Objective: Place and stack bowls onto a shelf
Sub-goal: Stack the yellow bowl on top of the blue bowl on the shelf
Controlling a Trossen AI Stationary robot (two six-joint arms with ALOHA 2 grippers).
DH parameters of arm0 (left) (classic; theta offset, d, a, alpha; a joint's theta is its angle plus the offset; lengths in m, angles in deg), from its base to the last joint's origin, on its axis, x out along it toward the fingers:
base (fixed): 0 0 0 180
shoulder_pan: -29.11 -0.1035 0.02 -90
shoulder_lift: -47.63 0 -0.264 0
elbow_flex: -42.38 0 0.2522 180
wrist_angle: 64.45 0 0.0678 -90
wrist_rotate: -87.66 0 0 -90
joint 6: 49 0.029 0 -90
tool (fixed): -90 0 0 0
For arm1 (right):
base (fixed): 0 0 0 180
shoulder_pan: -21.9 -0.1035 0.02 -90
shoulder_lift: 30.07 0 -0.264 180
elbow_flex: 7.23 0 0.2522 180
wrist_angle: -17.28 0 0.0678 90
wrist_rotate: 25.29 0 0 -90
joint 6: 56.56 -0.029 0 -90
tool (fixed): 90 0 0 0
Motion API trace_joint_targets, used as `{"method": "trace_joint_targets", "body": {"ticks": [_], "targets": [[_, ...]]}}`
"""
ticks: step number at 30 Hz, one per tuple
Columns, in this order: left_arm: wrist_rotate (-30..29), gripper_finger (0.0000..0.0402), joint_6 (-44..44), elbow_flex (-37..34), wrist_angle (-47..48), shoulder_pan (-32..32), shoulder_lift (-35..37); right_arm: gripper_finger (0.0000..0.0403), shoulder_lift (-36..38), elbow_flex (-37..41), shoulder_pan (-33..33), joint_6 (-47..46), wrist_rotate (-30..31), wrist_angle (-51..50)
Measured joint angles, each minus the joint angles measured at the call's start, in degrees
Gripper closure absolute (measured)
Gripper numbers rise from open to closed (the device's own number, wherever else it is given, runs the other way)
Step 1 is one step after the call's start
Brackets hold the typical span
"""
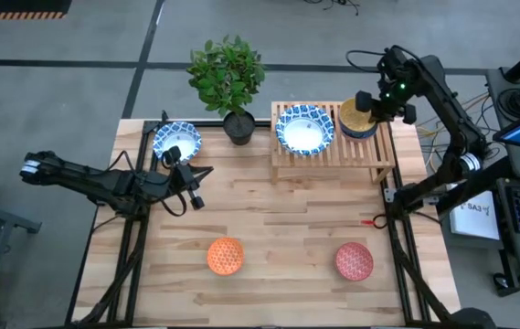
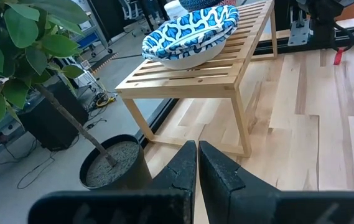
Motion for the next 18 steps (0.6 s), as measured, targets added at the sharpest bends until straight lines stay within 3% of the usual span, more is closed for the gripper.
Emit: {"method": "trace_joint_targets", "body": {"ticks": [13,18], "targets": [[0.0,0.0402,0.0,0.0,-0.07,0.0,0.0,0.0388,0.69,0.0,0.0,0.63,-0.15,-0.04],[0.0,0.0402,0.0,0.0,-0.09,0.0,0.0,0.0355,1.54,-0.01,0.0,0.61,-0.15,-0.02]]}}
